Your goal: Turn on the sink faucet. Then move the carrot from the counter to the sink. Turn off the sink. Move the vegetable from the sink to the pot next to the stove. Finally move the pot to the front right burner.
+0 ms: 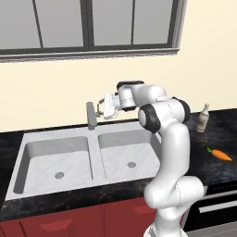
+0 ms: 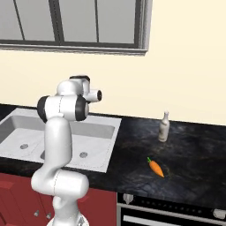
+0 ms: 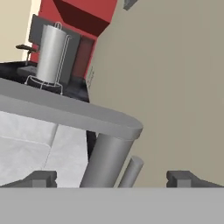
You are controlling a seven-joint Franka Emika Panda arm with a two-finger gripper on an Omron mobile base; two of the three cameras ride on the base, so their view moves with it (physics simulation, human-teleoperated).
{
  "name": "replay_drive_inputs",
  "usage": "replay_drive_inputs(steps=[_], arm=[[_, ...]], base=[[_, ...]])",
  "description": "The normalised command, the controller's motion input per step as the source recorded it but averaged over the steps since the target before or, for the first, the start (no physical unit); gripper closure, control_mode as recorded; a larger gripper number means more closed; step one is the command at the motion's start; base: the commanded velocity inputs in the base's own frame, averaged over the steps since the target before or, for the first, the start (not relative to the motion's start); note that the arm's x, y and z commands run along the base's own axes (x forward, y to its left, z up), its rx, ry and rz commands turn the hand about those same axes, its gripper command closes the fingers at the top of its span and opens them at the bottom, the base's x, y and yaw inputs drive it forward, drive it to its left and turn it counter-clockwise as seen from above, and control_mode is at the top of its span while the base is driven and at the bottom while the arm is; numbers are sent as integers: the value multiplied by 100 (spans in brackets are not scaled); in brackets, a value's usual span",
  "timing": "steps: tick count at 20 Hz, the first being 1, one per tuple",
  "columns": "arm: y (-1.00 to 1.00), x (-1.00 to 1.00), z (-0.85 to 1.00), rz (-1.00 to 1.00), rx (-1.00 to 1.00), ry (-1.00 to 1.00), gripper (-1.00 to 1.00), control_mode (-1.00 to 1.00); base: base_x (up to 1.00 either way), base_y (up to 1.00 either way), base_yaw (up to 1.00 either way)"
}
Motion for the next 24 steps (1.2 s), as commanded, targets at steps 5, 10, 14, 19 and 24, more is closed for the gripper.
replay_drive_inputs(steps=[5,10,14,19,24], arm=[[6,0,-15,0,3,7,-100,-100],[15,3,-1,0,4,4,-100,-100],[23,12,0,0,5,3,-100,-100],[31,13,-4,0,4,5,-100,-100],[31,12,-13,0,3,6,-100,-100]], base=[[0,0,0],[0,0,0],[0,0,0],[0,0,0],[0,0,0]])
